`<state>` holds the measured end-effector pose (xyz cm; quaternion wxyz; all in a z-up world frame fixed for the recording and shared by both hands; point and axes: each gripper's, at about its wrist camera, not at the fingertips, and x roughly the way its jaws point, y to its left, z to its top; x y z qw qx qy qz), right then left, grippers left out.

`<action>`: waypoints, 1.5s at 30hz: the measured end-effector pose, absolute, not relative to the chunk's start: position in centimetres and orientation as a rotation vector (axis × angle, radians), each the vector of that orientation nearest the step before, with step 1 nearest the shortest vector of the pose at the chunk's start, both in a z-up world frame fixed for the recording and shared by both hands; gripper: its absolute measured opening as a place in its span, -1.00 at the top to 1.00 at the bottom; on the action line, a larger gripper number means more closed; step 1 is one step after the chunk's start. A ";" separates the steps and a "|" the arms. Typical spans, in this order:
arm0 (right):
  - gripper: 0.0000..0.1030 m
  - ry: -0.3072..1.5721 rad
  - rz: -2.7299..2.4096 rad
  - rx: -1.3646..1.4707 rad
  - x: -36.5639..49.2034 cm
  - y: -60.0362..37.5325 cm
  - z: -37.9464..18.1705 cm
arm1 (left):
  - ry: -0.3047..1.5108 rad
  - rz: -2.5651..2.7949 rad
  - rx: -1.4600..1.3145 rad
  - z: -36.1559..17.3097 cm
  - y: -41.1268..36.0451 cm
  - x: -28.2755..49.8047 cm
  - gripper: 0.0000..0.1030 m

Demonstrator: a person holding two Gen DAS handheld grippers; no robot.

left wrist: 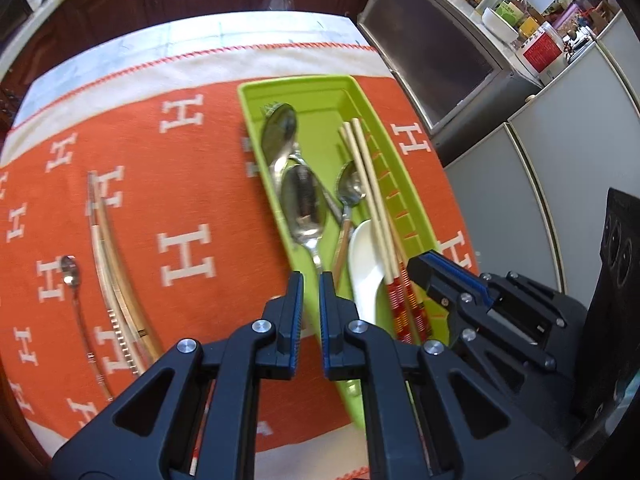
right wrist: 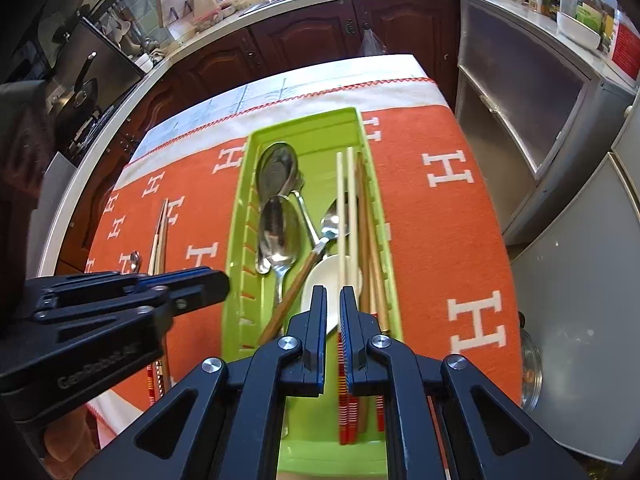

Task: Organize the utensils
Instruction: 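Move both open tools back over the last chopsticks and spoon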

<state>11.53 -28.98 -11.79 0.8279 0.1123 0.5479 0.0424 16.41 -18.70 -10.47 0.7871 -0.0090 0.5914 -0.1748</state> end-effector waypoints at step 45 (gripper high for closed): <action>0.66 1.223 0.393 0.113 12.0 -9.0 -13.7 | 1.239 -0.149 -0.151 -16.2 3.9 11.9 0.60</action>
